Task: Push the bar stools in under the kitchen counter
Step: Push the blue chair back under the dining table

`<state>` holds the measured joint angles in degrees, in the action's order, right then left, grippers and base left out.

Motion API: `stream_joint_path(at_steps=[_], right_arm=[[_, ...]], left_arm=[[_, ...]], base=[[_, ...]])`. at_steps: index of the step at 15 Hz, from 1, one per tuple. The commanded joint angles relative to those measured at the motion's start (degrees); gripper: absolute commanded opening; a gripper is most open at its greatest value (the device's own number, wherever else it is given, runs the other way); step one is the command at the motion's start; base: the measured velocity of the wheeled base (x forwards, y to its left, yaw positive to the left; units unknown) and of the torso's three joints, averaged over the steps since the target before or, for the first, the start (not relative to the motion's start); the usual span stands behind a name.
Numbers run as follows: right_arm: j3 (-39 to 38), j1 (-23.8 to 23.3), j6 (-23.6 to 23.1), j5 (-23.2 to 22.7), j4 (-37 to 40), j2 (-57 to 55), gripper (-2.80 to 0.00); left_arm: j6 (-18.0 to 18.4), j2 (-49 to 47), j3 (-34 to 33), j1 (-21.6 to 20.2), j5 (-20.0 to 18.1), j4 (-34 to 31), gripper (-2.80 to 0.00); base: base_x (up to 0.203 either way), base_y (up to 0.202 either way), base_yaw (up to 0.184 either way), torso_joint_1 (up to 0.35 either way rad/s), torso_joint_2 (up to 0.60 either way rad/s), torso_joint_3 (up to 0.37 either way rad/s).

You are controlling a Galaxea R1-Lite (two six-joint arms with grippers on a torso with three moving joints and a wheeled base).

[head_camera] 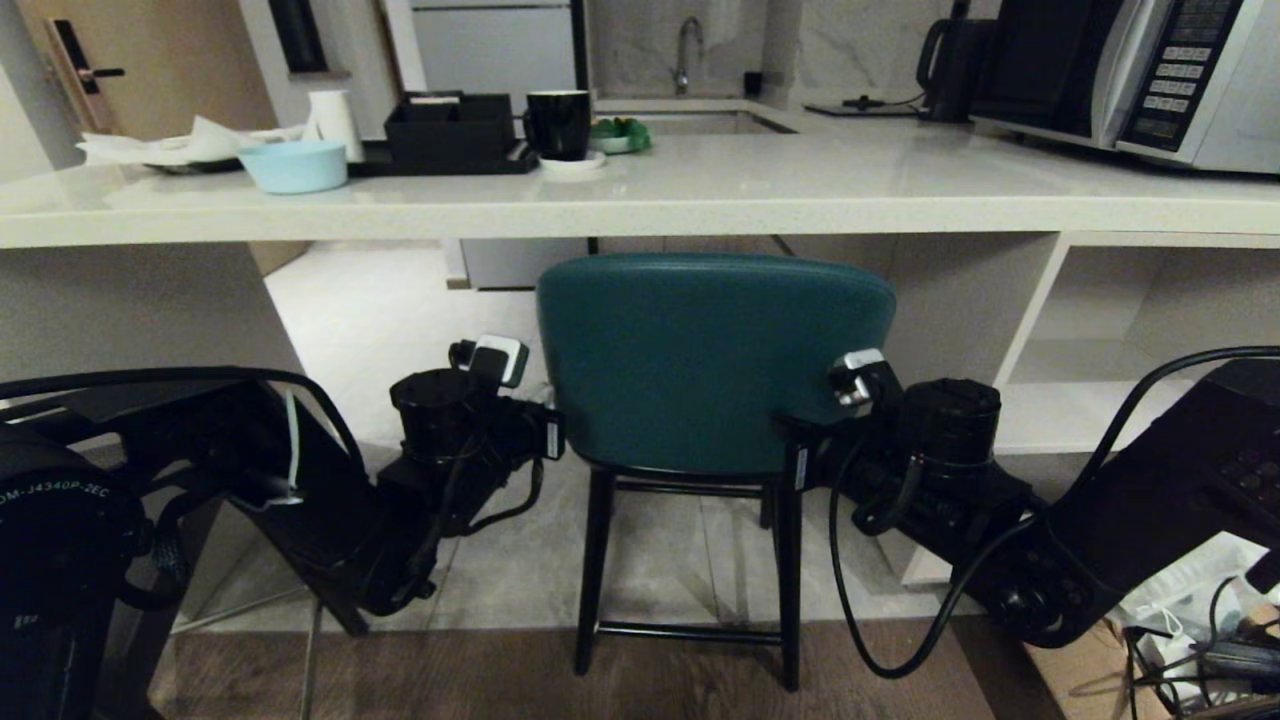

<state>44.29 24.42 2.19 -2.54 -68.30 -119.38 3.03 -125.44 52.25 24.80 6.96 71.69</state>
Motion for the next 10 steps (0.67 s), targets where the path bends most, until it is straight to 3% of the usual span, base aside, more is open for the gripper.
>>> stream_joint_path(at_steps=[1,5,10], right_arm=[[-0.13,0.02,0.05,-0.01,-0.34,-0.06,-2.80],[-1.14,0.02,0.09,-0.01,-0.38,0.03,-2.80],[-5.60,-0.51,0.24,-0.01,-0.86,2.91,-2.80]], left_arm=[[-0.04,-0.24,-0.04,0.17,0.05,0.46,-2.80],[-0.06,-0.63,-2.73,0.79,-0.02,4.45,-2.80],[0.14,-0.60,-18.69,2.15,0.12,14.93,-2.80]], base=[[0.189,0.000,0.003,-0.002,0.01,0.007],[0.160,0.000,0.000,0.002,0.00,0.002],[0.000,0.000,0.000,0.000,0.00,0.000]])
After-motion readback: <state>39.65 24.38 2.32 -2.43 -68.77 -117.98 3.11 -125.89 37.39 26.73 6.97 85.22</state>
